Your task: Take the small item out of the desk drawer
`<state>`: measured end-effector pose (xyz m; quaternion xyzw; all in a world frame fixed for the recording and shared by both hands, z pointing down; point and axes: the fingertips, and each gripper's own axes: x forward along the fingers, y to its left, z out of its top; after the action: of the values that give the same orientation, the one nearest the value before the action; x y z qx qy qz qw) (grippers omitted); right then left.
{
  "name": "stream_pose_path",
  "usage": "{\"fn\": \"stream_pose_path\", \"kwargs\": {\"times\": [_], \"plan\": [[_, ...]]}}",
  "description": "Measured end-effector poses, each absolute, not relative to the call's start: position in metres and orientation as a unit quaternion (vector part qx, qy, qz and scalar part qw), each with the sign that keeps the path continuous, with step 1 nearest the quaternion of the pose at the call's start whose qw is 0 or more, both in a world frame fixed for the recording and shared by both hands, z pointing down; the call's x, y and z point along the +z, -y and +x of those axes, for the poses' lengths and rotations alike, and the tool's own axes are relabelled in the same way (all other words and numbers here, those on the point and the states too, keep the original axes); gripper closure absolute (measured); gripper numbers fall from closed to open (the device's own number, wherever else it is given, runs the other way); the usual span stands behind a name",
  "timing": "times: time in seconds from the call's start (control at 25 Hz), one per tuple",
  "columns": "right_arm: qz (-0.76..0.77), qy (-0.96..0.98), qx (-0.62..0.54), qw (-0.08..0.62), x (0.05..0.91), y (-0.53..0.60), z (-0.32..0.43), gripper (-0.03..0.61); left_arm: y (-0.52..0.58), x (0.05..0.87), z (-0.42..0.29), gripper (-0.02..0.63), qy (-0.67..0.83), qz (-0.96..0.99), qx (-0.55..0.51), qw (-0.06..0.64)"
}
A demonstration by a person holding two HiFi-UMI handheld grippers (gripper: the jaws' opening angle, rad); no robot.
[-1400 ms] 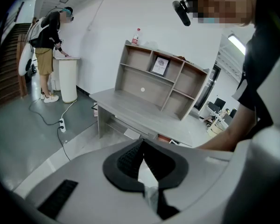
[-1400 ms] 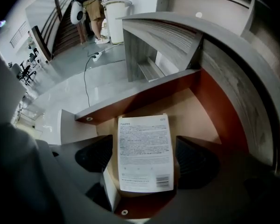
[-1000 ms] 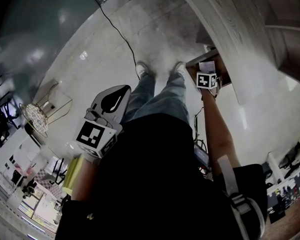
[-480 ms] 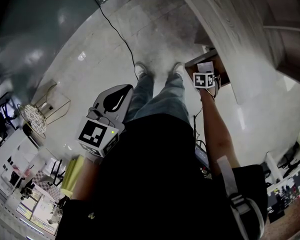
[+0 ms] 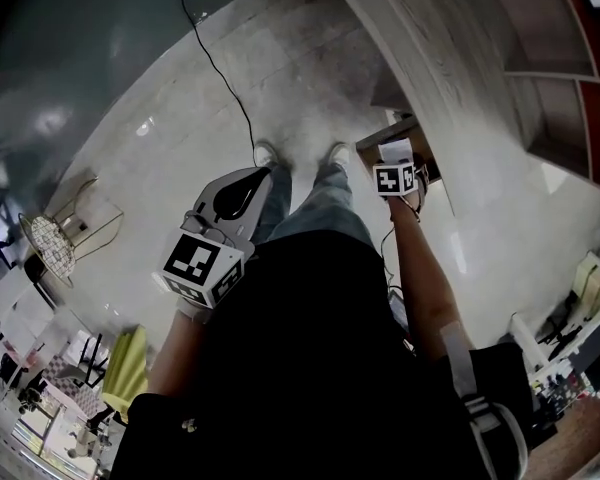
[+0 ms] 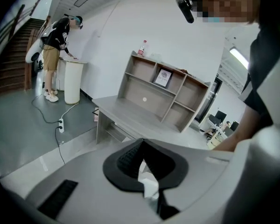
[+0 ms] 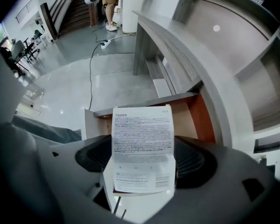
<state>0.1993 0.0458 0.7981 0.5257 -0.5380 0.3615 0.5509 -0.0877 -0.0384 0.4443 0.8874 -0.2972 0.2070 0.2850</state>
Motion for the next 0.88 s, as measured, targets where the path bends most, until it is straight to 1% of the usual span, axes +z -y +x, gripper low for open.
{"fn": "stream_pose_path", "kwargs": {"times": [0.28,0.52,0.68,0.88], "plan": [[0.52,0.571,0.333,0.541,0.753,-0.014,0.174,0.176,0.047,0.437,-0.095,0.606,0.313,0.89,0.168,0.287],[0.518,0.61,0.309,0.514,0.699,0.022,0.139,0.176,0.056,0.421,-0.107,0.606,0.333,0.89,0.139,0.279],[0.527,0.644,0.288,0.474,0.657,0.053,0.111,0.176,0.062,0.412,-0.12,0.606,0.348,0.888,0.124,0.273],[0.537,0.694,0.253,0.407,0.594,0.092,0.073,0.176,0.071,0.403,-0.134,0.606,0.365,0.887,0.108,0.26]]}}
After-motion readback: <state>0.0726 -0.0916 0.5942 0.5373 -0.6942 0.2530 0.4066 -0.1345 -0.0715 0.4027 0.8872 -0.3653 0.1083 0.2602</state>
